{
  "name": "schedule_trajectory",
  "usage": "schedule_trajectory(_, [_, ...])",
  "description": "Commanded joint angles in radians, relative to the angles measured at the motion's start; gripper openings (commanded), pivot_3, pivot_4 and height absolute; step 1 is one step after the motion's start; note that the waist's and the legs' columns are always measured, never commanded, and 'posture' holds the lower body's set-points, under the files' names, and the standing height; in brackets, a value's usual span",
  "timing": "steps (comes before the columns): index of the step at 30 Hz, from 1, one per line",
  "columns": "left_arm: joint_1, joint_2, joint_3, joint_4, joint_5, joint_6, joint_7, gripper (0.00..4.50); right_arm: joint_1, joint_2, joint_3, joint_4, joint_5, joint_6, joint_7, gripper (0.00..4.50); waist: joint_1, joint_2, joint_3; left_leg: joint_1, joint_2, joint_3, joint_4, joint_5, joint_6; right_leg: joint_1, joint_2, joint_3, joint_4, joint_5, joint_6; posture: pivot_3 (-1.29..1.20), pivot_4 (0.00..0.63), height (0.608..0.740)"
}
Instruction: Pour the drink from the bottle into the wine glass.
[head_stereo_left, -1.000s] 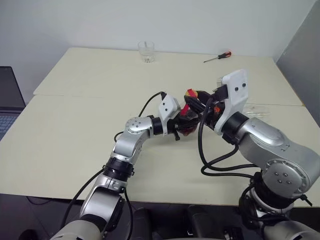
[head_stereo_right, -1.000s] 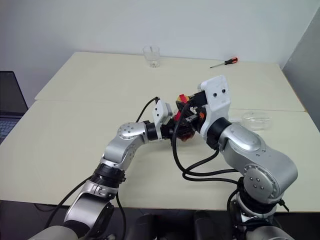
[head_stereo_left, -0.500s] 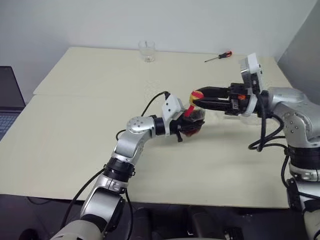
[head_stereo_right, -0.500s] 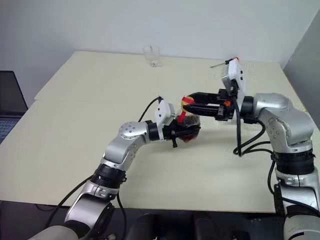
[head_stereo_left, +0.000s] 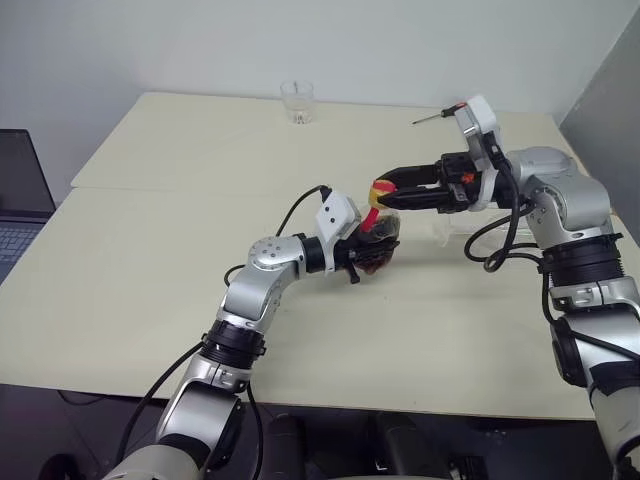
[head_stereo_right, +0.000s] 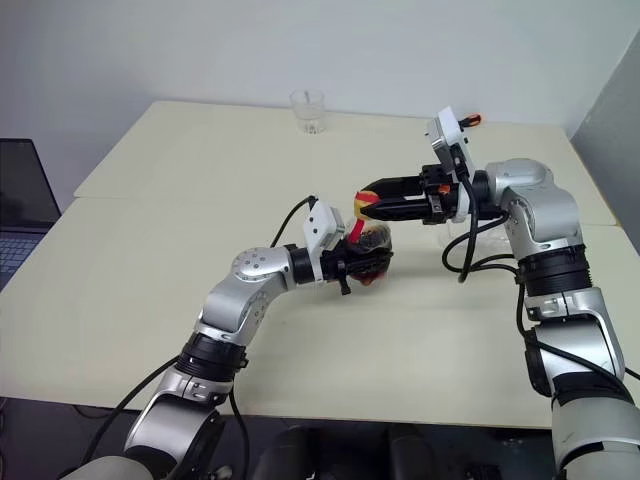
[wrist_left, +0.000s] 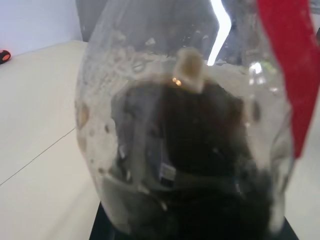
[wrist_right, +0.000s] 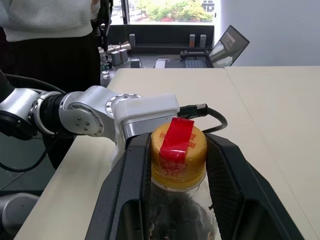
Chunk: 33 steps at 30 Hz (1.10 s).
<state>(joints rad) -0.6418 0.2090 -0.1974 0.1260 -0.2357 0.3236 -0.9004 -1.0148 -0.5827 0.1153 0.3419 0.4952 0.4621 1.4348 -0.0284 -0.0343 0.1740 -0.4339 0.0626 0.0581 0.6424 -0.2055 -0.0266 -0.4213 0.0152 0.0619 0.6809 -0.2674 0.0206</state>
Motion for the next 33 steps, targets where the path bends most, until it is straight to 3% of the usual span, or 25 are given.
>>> schedule_trajectory(1, [-0.021,-0.017,-0.012,-0.075,-0.028,-0.027,-0.021,1.06,-0.01,-0.035,-0.048,-0.075,0.021,0.052,-0.016,1.24,0.0,0.0,0.0,0.0,0.0,0.0,0.0,0.0,0.0,0.0,0.0,0.0,0.0,0.0,0.0,0.0,0.15,0.74])
schedule_trajectory(10, [-0.053,-0.027,-0.016,-0.021,-0.024,-0.048,-0.064,1.06,0.05,-0.068,-0.134,-0.246,0.085,0.168,-0.111,4.35,0.0,0.0,0.0,0.0,0.0,0.0,0.0,0.0,0.0,0.0,0.0,0.0,0.001,0.0,0.0,0.0,0.15,0.74])
schedule_trajectory(11, [-0.058,-0.029,-0.016,-0.013,-0.023,-0.052,-0.067,1.06,0.056,-0.07,-0.145,-0.263,0.093,0.178,-0.123,4.5,-0.001,0.0,0.0,0.0,0.0,0.0,0.001,0.0,0.0,0.0,0.0,0.0,0.001,0.0,0.0,0.0,0.15,0.74])
schedule_trajectory(18, [-0.069,-0.039,-0.019,0.02,-0.02,-0.074,-0.081,1.06,0.129,-0.11,-0.266,-0.387,0.188,0.267,-0.222,4.5,0.0,0.0,0.0,0.0,0.0,0.0,0.001,0.0,0.0,0.0,0.0,0.0,0.001,0.0,0.0,0.0,0.15,0.74])
schedule_trajectory(21, [-0.06,-0.04,-0.018,0.013,-0.022,-0.073,-0.075,1.06,0.168,-0.11,-0.352,-0.489,0.23,0.295,-0.346,4.5,0.0,0.0,0.0,0.0,0.0,0.0,0.001,0.0,0.0,0.0,0.0,0.0,0.001,0.0,0.0,0.0,0.15,0.74])
schedule_trajectory(27, [-0.03,-0.033,-0.018,-0.018,-0.021,-0.058,-0.057,1.06,0.221,-0.022,-0.412,-0.752,0.222,0.379,-0.764,4.5,-0.007,0.0,0.0,0.001,0.0,-0.001,0.0,0.0,0.0,0.0,0.001,0.001,0.002,-0.001,0.001,0.0,0.15,0.74])
schedule_trajectory(33, [-0.035,-0.036,-0.02,-0.012,-0.023,-0.054,-0.048,1.06,0.288,0.073,-0.294,-0.894,0.087,0.545,-1.139,4.5,-0.003,0.0,0.0,0.001,0.0,-0.001,0.001,0.0,0.0,0.0,0.0,0.002,0.003,-0.001,0.002,0.0,0.15,0.74])
